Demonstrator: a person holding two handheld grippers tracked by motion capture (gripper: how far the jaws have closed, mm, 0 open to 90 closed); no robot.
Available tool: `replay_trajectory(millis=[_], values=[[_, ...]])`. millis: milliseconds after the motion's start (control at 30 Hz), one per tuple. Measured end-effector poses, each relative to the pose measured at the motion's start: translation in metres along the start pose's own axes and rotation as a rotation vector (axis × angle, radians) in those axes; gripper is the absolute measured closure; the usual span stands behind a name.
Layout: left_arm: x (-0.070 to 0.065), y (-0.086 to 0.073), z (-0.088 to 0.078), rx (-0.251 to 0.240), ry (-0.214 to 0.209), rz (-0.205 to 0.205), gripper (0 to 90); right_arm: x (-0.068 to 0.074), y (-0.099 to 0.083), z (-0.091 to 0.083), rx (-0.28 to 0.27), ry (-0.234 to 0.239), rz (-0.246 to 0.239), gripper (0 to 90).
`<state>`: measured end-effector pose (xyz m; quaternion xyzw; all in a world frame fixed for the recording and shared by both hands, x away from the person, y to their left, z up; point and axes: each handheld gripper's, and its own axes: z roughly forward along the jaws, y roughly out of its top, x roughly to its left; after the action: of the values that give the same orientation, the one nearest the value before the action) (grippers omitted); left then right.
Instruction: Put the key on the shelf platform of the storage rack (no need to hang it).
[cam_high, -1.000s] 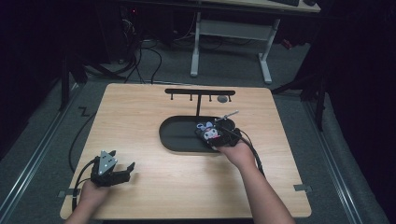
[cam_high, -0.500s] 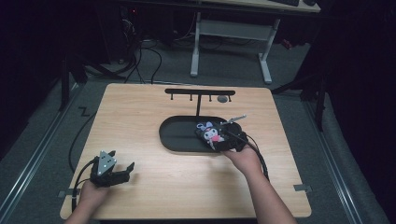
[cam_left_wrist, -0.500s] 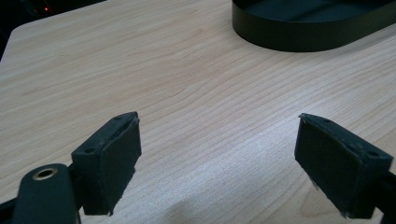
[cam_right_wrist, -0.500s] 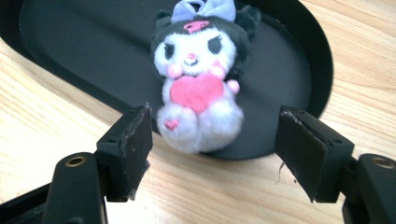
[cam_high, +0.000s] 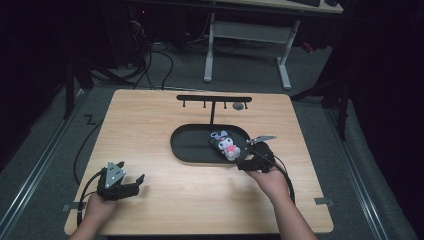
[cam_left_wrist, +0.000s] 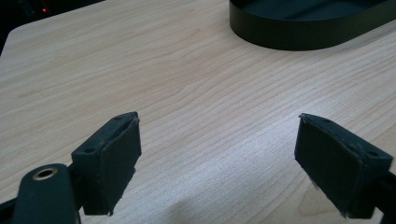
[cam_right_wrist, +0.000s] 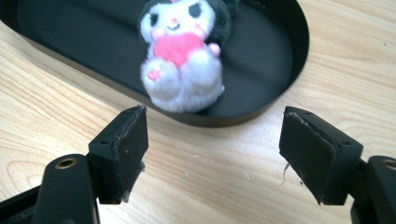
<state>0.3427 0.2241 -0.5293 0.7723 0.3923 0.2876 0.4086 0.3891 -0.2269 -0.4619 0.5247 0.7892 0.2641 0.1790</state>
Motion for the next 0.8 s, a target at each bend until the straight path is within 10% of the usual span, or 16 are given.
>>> replay_trajectory(millis=[800], values=[[-0.001, 0.001, 0.002, 0.008, -0.003, 0.005, 15.4, 0.011, -0.089, -0.015, -0.174, -0.019, 0.032, 19.1]])
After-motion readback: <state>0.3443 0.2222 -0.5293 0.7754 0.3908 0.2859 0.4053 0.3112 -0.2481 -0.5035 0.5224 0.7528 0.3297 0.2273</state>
